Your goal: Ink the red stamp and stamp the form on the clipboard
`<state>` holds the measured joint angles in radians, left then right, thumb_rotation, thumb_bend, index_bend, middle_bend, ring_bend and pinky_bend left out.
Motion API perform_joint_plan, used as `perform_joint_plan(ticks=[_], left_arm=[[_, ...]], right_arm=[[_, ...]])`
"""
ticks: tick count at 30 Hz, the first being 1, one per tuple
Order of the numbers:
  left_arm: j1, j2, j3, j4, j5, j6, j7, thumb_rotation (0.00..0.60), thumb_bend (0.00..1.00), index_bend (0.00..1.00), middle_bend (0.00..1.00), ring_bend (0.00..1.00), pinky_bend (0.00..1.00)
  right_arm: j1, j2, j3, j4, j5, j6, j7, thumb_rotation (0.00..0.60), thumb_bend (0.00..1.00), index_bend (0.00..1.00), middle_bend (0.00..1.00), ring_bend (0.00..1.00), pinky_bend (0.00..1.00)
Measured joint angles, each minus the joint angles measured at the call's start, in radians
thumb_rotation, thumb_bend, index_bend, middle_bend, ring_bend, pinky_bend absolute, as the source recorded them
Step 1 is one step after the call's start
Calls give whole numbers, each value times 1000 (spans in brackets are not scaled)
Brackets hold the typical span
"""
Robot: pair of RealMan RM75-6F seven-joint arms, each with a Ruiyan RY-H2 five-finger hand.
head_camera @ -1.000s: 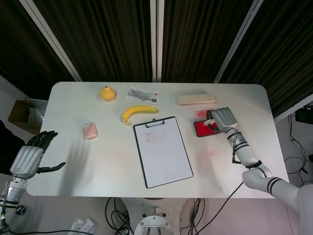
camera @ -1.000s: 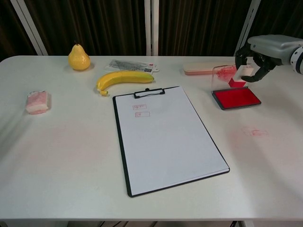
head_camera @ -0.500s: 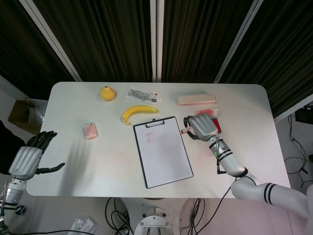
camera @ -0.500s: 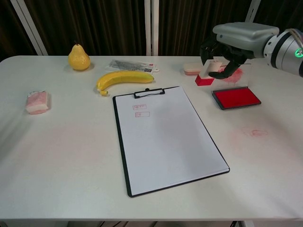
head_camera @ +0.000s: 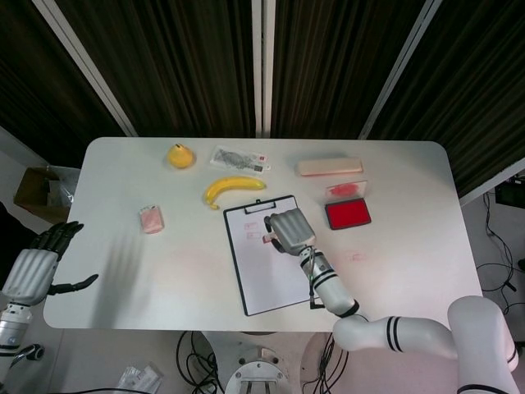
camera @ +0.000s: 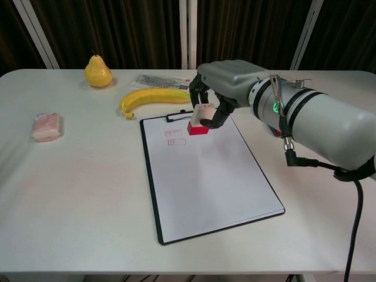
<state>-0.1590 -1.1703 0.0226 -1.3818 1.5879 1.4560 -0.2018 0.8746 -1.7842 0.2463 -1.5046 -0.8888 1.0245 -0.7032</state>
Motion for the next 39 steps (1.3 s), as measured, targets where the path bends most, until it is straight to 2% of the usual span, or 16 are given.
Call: perform_joint_plan(ticks=[5, 14, 39], left_arm=[[6, -3, 2, 18, 1, 7, -21, 248, 105, 109, 92, 94, 185], [16, -6, 2, 46, -1, 14, -50, 249, 105, 109, 92, 94, 185], [20, -8, 0, 72, -1, 13, -69, 247, 105, 109, 92, 94, 185]], right_arm=[[34, -84, 13, 21, 77, 44, -83, 600, 379, 672, 581, 801, 959], [80, -187, 32, 105, 137, 94, -166, 600, 379, 672, 583, 801, 959], [102, -289, 48, 251, 145, 62, -157, 600, 380, 674, 575, 801, 959]])
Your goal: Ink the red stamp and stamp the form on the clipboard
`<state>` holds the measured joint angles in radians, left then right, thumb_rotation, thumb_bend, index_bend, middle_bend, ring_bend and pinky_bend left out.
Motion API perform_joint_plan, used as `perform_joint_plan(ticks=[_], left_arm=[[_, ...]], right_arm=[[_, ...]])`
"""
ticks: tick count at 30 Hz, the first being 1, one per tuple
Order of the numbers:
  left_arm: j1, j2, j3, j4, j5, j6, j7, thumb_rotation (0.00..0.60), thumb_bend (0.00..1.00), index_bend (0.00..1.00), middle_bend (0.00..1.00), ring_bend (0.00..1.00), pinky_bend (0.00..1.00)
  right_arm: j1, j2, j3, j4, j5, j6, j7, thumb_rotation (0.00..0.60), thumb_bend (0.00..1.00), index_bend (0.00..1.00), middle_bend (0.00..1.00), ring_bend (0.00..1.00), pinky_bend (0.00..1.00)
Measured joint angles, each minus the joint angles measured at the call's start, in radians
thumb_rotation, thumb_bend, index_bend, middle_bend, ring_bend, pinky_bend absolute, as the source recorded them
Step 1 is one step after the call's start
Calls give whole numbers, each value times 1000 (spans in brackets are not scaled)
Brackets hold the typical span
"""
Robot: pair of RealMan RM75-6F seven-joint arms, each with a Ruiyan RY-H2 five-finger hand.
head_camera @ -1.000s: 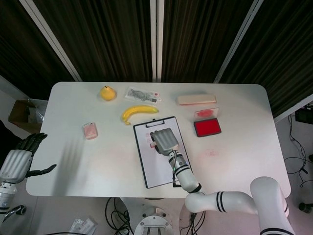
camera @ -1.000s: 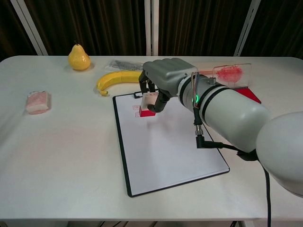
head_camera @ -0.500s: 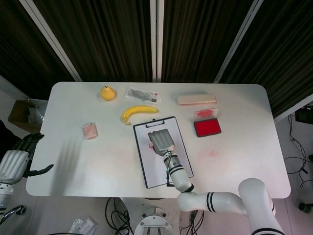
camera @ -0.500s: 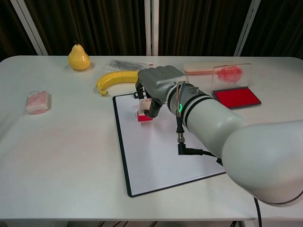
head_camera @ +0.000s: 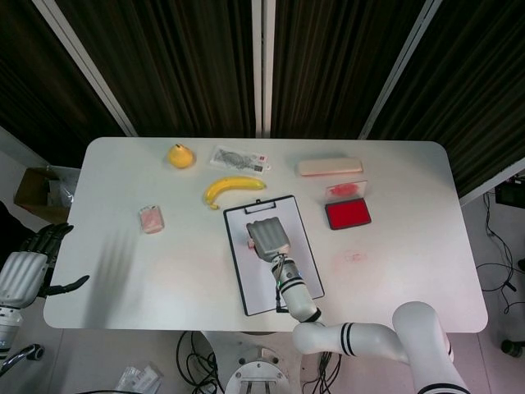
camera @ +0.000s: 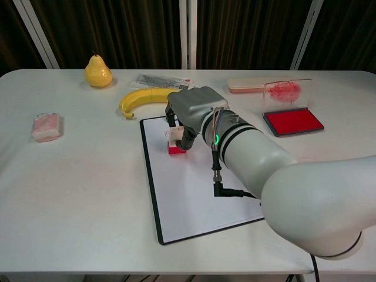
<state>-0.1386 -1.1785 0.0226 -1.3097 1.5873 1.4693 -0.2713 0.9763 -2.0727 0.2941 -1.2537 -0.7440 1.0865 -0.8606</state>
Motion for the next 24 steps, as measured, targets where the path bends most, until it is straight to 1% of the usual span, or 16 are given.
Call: perform_joint_plan(ticks=[15, 24], left_arm=[[1, -1, -1, 9, -1, -1, -8, 244, 105, 109, 92, 94, 186], [3, -4, -2, 19, -2, -1, -18, 245, 106, 109, 92, 94, 185]], right_arm=[[9, -30, 12, 44, 14, -18, -20, 600, 381, 674, 578, 801, 958], [13, -55, 8, 82, 13, -37, -25, 600, 385, 682, 584, 801, 958]])
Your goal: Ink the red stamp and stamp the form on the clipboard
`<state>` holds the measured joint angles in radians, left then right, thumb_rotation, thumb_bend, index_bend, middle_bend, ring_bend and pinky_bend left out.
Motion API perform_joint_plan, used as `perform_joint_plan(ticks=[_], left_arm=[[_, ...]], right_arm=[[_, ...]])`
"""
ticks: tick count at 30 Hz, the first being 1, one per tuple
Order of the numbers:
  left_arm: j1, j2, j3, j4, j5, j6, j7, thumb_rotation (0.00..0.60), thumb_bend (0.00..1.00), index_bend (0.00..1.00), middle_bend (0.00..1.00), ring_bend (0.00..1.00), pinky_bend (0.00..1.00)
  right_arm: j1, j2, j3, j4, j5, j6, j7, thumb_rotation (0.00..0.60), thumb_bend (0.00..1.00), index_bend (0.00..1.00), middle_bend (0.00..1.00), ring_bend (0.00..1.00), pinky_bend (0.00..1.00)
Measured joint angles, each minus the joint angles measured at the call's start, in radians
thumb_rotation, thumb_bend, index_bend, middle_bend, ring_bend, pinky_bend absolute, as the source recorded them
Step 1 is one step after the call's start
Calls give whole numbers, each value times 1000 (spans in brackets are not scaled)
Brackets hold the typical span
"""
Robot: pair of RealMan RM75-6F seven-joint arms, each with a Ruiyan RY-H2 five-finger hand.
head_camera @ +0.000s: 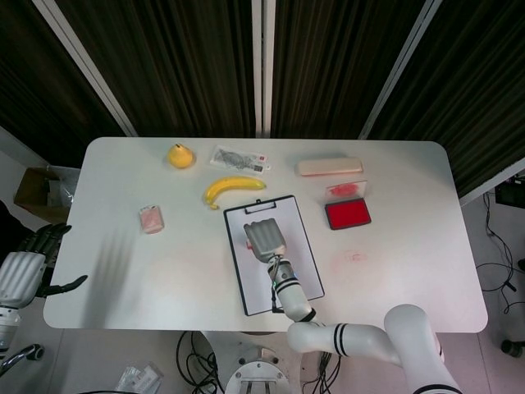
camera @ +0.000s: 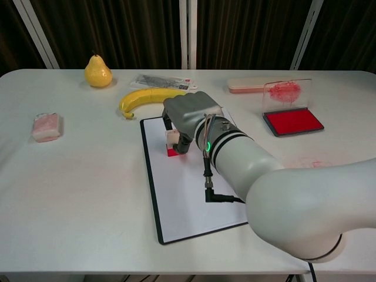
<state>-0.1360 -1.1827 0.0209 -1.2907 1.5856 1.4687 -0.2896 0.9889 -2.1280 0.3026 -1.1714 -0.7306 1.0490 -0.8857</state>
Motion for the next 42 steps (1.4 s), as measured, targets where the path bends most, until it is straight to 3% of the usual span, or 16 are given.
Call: perform_joint_plan(ticks=[18, 25, 34, 42], left_arm=[[4, 5, -1, -6, 0, 4, 3, 247, 105, 109, 92, 94, 185], [4, 14, -2, -23, 4, 9, 16, 245, 105, 109, 92, 94, 186], [0, 27, -1, -70, 16, 13, 57, 244, 105, 109, 92, 94, 185], [-9, 31, 0, -116, 24, 1, 107, 245, 105, 109, 92, 94, 186]], right_arm=[[-10, -11, 4, 16, -11, -9, -2, 600, 386, 692, 589, 811, 959], [-21, 34, 25, -76, -47, 34, 12, 600, 386, 694, 585, 811, 958], [-74, 218, 41, -362, -98, 134, 0, 600, 386, 696, 583, 811, 959], [-203, 475, -49, -505, -167, 167, 76, 600, 386, 697, 575, 811, 958]])
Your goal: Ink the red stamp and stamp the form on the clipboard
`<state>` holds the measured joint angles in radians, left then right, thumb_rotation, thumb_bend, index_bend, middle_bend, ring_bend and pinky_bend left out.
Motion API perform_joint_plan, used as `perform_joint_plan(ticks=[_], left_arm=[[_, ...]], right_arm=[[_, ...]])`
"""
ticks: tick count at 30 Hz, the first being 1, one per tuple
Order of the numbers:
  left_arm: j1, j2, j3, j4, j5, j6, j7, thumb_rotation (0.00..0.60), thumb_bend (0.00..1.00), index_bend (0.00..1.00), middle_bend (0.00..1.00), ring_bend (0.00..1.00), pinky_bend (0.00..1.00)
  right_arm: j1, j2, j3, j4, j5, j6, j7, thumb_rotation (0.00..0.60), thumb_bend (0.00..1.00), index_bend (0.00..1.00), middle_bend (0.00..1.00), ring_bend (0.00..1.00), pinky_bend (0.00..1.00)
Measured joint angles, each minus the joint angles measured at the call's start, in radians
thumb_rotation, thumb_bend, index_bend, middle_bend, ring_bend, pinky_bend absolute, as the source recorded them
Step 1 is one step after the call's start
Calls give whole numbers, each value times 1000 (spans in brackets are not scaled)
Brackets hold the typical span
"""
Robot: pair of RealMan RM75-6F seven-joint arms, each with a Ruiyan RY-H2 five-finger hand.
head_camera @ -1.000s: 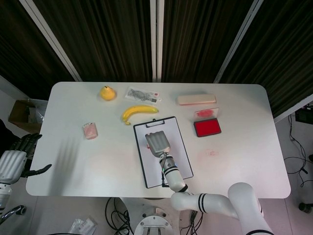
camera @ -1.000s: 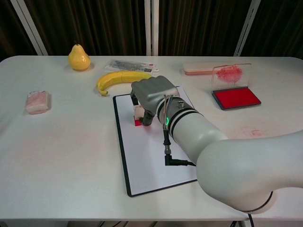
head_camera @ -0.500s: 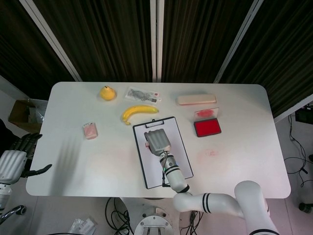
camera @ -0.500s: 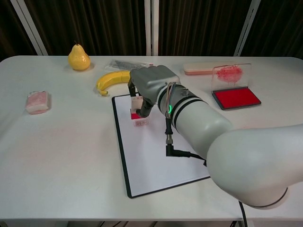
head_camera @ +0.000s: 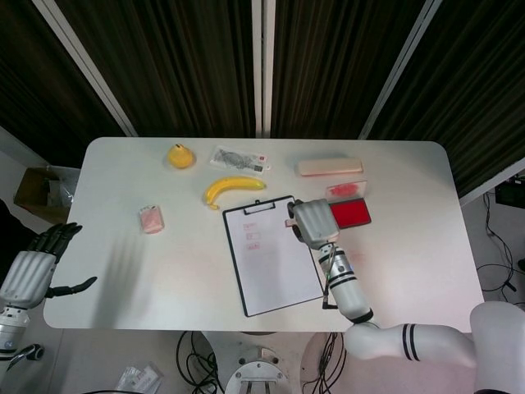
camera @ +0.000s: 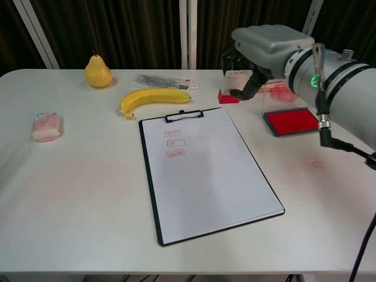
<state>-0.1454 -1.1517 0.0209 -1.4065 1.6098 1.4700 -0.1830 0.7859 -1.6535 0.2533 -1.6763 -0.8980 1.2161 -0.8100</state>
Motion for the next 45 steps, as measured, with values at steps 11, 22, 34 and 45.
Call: perform_joint_plan(ticks=[11, 22, 34, 45], left_arm=[[-20, -8, 0, -37, 1, -34, 54, 246, 105, 109, 92, 94, 186], [-30, -18, 0, -39, -8, -54, 68, 246, 105, 109, 92, 94, 185], [-26, -20, 3, -24, -12, -49, 52, 248, 105, 109, 92, 94, 185], [-28, -22, 3, -21, -12, -50, 51, 242, 105, 109, 92, 94, 185]], right_arm=[[-173, 175, -174, 93, -163, -69, 361, 600, 386, 695, 573, 811, 958], [-251, 128, -256, 331, -304, -146, 557, 600, 385, 693, 568, 811, 958], [-277, 101, -243, 353, -340, -151, 556, 600, 380, 647, 531, 811, 958], [-285, 106, -232, 349, -346, -172, 539, 600, 364, 550, 459, 810, 958]])
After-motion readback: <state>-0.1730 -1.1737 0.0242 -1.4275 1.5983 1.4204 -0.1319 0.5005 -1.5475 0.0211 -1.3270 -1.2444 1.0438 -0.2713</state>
